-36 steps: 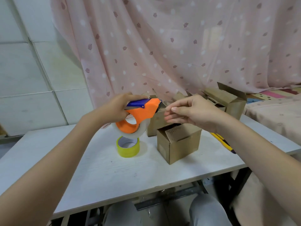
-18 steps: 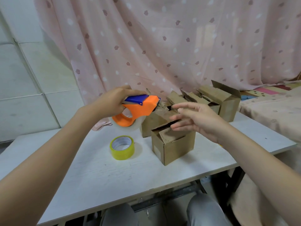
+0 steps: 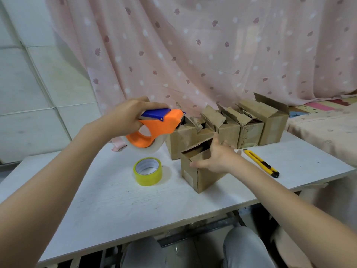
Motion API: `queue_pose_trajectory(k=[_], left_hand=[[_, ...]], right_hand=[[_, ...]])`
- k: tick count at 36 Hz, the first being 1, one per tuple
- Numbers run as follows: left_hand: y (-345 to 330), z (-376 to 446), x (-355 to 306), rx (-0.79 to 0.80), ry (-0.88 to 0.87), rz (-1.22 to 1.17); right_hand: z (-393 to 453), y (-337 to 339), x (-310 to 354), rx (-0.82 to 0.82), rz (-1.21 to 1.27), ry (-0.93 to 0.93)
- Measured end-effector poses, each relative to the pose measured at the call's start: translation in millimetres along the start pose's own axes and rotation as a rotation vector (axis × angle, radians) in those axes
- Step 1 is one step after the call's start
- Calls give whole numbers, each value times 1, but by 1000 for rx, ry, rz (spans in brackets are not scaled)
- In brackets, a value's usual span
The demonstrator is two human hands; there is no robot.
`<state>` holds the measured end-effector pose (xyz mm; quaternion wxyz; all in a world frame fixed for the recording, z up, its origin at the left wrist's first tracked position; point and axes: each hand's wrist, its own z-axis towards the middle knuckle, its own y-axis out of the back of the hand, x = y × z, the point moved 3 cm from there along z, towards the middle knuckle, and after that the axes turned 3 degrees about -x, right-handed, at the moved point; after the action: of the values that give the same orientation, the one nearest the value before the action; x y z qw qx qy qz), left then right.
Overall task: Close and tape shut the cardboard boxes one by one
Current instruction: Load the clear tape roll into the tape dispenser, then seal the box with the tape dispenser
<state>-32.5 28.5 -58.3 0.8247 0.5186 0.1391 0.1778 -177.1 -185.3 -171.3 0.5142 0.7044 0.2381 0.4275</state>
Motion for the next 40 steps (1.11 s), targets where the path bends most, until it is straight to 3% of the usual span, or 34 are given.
queue_pose_trajectory(k=[5, 8, 16, 18, 21, 23, 26, 31, 34, 40], left_hand=[[6, -11, 3, -24, 13, -42], [7, -16, 1, -30, 27, -39], [7, -24, -12, -39, 86, -1], [8, -26, -14, -53, 97, 11], [12, -28, -17, -84, 98, 26], [14, -28, -20, -111, 92, 40], [15, -28, -24, -128, 97, 43], [16, -26, -28, -128, 95, 13], [13, -26, -31, -110, 100, 7], [6, -28, -30, -84, 91, 18]], right_hand=[[-2, 12, -3, 226, -28, 312], [0, 15, -7, 394, -43, 385], [-5, 33, 5, 467, 97, 474], [-13, 48, 7, 390, 147, 455], [-19, 66, 13, 109, 236, 403], [-24, 70, 22, -27, 599, 335], [-36, 60, 39, 62, 1134, 150], [-41, 44, 51, 240, 1346, -72], [-46, 39, 53, 392, 1475, -99], [-47, 33, 40, 313, 1545, -35]])
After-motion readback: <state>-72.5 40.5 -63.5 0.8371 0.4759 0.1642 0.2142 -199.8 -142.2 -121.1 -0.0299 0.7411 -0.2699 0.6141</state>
